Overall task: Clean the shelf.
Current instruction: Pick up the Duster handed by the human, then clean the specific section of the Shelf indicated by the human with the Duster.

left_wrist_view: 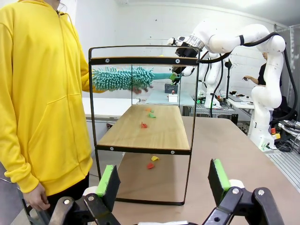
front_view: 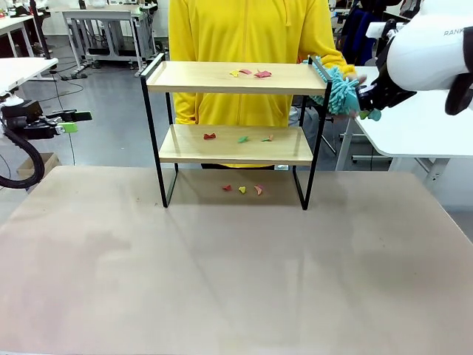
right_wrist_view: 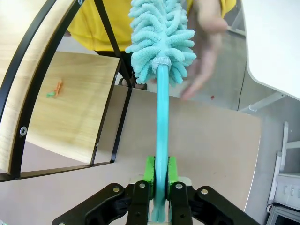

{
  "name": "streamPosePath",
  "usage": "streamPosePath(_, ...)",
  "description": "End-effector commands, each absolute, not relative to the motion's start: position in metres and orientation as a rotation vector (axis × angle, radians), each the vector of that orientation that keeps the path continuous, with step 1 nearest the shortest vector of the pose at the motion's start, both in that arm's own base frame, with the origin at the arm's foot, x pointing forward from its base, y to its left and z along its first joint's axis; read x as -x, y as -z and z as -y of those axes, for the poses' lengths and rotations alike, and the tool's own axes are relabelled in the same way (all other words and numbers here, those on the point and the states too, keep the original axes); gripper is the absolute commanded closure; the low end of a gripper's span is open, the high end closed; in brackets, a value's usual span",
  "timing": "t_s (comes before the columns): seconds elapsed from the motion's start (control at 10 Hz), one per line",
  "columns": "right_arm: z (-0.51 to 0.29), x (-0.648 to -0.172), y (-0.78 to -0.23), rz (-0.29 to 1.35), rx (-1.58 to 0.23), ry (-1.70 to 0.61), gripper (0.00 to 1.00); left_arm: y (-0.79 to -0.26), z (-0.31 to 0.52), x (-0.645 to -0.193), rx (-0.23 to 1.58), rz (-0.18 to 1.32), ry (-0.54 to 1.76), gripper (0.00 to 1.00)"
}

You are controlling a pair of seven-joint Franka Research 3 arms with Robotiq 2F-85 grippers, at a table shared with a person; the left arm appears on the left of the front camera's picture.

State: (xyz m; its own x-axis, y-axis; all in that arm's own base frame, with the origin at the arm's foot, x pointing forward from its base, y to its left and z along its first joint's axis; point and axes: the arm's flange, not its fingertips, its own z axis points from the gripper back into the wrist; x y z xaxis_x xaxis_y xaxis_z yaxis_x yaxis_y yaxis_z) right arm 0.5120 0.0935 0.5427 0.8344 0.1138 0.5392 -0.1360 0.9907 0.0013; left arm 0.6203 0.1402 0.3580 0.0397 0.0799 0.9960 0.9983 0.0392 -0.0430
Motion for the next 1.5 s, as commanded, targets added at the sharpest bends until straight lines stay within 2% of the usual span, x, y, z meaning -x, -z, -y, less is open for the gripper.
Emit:
streamPosePath(0.0, -0.094, -0.512, -0.544, 0.572, -0.04, -0.146, 0.89, -0.36, -0.141, -0.621, 1.255, 1.257, 1.119, 0.0)
streamPosePath(1.0, -0.094, -0.512, -0.544, 0.572, -0.04, -0.146, 0.89, -0.36, -0.141, -0.621, 1.255, 1.257, 1.119, 0.0)
streamPosePath(1.1, -0.095, -0.512, -0.541, 0.564, -0.041, -0.136, 0.86, -0.36, -0.141, -0.621, 1.255, 1.257, 1.119, 0.0)
streamPosePath(1.4, -0.022, -0.475, -0.571, 0.415, 0.037, -0.319, 0.86, -0.36, -0.141, -0.621, 1.255, 1.257, 1.119, 0.0)
